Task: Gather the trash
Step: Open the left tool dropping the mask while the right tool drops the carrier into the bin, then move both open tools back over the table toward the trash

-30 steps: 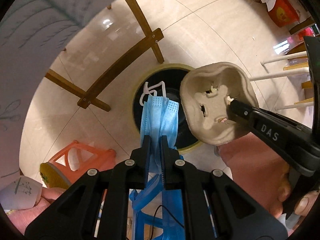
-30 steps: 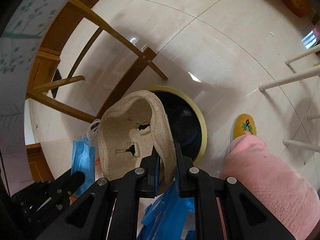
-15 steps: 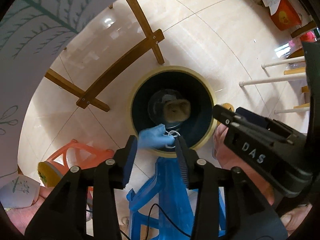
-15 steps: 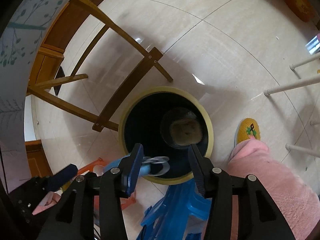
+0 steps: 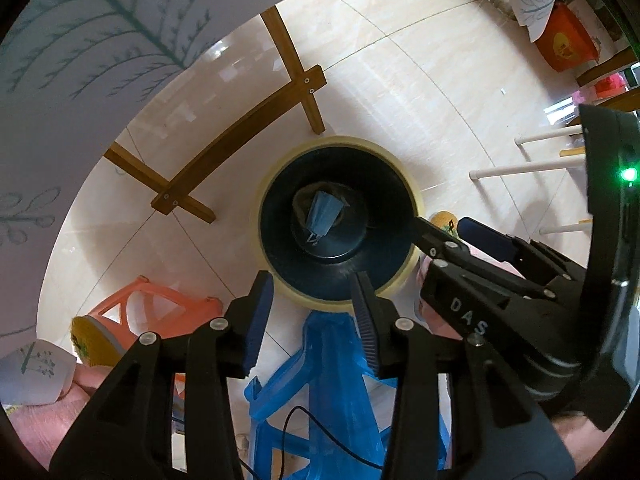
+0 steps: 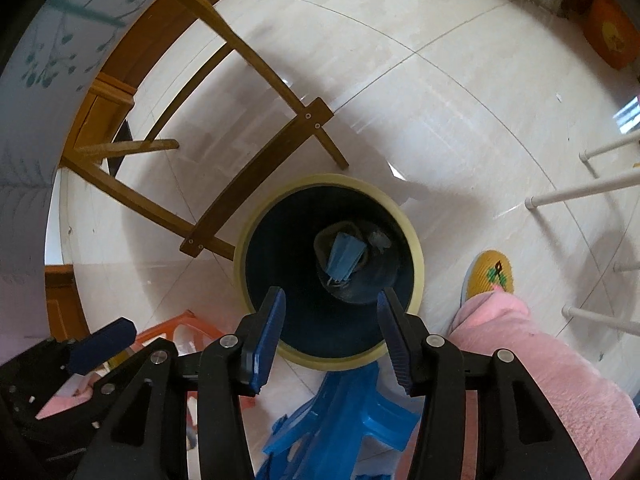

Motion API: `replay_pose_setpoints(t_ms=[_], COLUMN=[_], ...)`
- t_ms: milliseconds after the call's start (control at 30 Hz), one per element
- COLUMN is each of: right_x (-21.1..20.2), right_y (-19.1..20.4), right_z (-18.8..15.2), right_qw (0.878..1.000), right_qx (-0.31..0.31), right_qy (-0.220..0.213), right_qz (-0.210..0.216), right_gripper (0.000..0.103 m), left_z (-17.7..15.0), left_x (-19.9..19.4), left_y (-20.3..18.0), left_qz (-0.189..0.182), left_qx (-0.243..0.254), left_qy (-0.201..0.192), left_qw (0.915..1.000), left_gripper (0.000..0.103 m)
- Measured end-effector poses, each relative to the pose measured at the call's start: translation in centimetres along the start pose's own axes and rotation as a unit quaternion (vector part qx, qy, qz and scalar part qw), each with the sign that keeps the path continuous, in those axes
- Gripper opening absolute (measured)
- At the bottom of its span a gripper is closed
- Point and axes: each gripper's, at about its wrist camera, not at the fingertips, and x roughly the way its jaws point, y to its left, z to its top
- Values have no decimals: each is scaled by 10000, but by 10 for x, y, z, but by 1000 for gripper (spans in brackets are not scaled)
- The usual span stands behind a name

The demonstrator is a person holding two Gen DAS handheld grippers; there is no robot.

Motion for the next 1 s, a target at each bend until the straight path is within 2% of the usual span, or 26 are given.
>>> replay_pose_setpoints(t_ms=[233,433,700,833,1000], right_x=[-21,-54,-104,-138,-184], right_y=[12,14,36,40,53], right_z=[-18,-35,-66,-75,-69], right_qw=[9991,9987,9962,9949,9899], right_qx=[-340,-241,-605,-420,-317], right_qy=[-239,-380,-535,-623,-912], right_qz=[9,231,342,678,1034], right_gripper=[53,58,58,58,58], left_z=[-20,-41,-62,-69,-72], left_x=[-30,-71,-142,-181,-223], left_y=[2,0,-6,-1,19], left_qz=[-39,-156,-373,-531,-631], left_qx=[-4,97,201,163,-49], left_qy=[-111,-405,-917,-1258,-1621], left_qw=[9999,9990,9949,9905,9847], left_gripper=[37,37,37,37,37])
